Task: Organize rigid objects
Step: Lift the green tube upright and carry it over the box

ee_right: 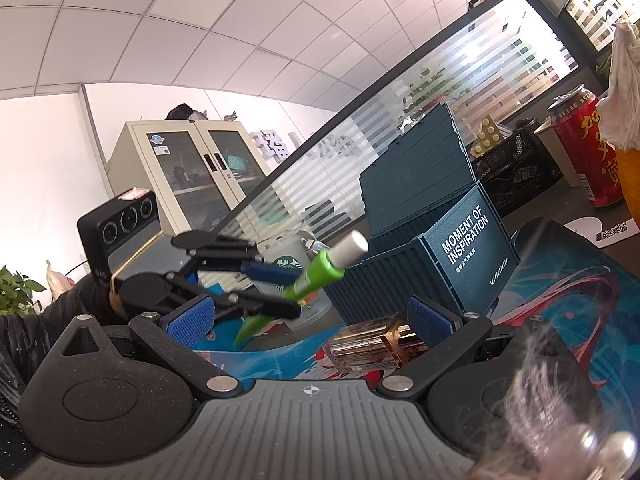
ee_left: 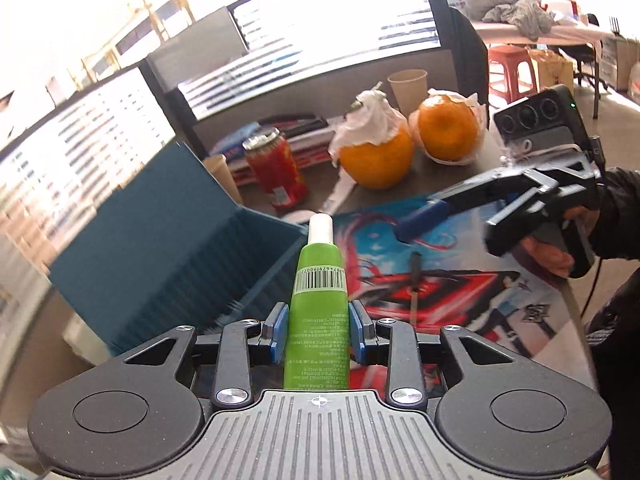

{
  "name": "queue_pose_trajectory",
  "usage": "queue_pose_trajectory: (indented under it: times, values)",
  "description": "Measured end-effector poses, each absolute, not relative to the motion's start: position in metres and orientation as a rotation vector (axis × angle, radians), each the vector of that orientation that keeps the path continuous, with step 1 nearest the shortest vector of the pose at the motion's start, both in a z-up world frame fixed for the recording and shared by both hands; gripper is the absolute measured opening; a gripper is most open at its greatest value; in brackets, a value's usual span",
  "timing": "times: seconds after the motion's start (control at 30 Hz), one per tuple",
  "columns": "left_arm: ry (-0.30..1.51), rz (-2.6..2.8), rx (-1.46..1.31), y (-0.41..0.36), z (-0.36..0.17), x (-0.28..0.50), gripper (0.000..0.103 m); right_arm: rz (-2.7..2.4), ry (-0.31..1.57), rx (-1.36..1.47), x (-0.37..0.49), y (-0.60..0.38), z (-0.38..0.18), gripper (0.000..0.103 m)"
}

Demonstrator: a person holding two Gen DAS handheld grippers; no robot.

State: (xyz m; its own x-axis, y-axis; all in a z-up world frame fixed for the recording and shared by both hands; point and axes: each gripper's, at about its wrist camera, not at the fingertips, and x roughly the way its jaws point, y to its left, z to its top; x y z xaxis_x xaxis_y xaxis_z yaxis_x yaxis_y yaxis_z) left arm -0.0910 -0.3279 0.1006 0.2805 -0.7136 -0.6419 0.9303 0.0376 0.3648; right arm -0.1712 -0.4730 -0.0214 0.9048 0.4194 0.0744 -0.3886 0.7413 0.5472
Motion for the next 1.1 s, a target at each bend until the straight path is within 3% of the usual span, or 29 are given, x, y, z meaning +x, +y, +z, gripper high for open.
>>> queue_pose_trajectory:
  times: [0.57, 1.1]
  values:
    - [0.257, -1.305, 1.010, -0.360, 0.132, -0.022, 0.030, 0.464, 0.049, 0.598, -0.169, -0.475, -0.023, 0.103]
    - [0.304, -1.403, 1.148, -0.395, 0.103, 0.022, 0.030, 0.478, 0.043, 0.611, -0.170, -0.479, -0.023, 0.103]
